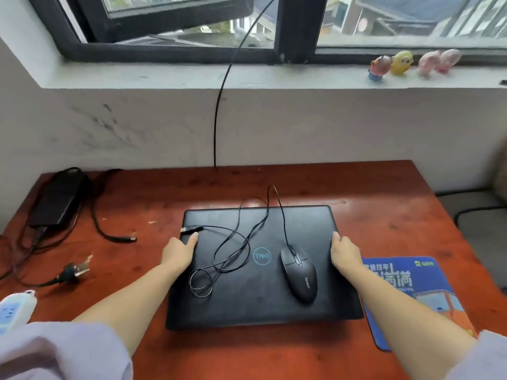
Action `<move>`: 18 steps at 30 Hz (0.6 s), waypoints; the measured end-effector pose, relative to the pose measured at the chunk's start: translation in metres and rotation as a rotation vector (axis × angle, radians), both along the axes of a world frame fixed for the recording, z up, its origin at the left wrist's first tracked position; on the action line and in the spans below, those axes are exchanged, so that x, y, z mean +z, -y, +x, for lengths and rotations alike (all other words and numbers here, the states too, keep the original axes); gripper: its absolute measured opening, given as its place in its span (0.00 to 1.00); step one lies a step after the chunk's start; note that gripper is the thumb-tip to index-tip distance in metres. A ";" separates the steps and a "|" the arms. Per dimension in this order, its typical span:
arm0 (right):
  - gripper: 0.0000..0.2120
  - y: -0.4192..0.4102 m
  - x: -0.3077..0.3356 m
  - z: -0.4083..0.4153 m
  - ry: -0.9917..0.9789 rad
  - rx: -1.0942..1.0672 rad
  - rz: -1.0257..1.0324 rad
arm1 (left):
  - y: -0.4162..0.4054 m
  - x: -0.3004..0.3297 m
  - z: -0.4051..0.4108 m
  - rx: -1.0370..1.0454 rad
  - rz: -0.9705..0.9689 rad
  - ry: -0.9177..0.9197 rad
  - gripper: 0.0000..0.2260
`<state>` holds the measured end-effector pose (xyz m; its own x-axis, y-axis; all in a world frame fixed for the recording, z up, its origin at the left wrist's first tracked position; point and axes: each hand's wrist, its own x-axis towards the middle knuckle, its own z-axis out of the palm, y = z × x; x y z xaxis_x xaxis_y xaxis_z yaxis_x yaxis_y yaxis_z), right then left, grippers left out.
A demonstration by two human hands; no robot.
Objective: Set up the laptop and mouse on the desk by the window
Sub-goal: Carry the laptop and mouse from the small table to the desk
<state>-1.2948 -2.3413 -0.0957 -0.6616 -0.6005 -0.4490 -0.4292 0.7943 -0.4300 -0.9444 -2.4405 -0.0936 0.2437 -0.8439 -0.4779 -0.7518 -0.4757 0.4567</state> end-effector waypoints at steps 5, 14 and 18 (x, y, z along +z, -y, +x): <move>0.26 0.027 -0.011 -0.011 -0.022 0.007 0.024 | 0.028 -0.009 -0.013 -0.004 0.005 0.030 0.31; 0.25 0.039 -0.015 -0.021 -0.146 0.135 0.043 | 0.032 -0.019 -0.013 -0.063 0.024 0.139 0.30; 0.25 0.037 -0.016 -0.022 -0.215 0.226 0.050 | 0.032 -0.018 -0.009 -0.105 0.027 0.219 0.30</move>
<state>-1.3170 -2.3787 -0.1114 -0.5967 -0.7237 -0.3465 -0.6740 0.6864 -0.2729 -0.9532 -2.4727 -0.1113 0.2551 -0.8580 -0.4458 -0.8775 -0.3990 0.2659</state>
